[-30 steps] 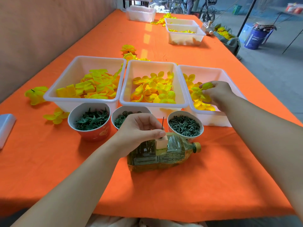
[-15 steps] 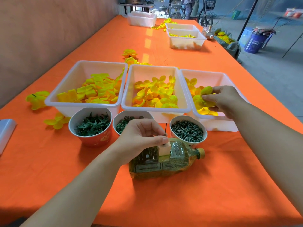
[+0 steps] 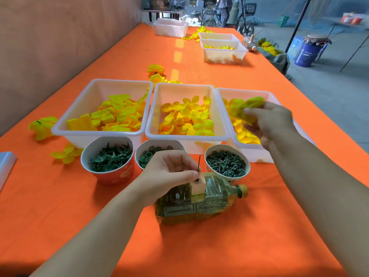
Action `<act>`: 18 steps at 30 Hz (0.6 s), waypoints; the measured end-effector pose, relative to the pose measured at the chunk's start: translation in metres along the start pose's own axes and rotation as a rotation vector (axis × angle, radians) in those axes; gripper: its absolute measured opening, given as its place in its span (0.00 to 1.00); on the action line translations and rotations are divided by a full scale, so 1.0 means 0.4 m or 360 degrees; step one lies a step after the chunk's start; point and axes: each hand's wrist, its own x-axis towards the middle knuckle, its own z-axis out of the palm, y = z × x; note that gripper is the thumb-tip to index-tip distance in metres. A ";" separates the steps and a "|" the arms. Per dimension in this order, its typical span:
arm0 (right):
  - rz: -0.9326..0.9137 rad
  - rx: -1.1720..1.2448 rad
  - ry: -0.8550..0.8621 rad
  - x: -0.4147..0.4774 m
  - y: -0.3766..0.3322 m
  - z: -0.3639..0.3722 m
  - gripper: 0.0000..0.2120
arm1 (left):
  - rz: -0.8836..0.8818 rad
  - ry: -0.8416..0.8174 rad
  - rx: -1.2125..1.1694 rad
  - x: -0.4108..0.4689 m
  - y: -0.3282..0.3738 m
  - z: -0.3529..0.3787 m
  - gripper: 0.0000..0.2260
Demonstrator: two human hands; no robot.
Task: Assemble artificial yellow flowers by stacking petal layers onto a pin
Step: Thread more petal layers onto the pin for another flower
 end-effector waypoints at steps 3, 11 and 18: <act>-0.0284 0.0115 0.0144 -0.038 -0.018 0.019 0.10 | 0.0010 -0.0010 0.0000 0.001 0.003 -0.001 0.07; -0.0777 -0.0476 -0.0967 -0.228 -0.024 0.077 0.10 | 0.0048 -0.0028 0.0001 0.004 -0.006 0.000 0.05; -0.0407 -0.0359 -0.0895 -0.222 0.002 0.066 0.10 | 0.0032 -0.0030 -0.0006 0.004 -0.015 -0.005 0.03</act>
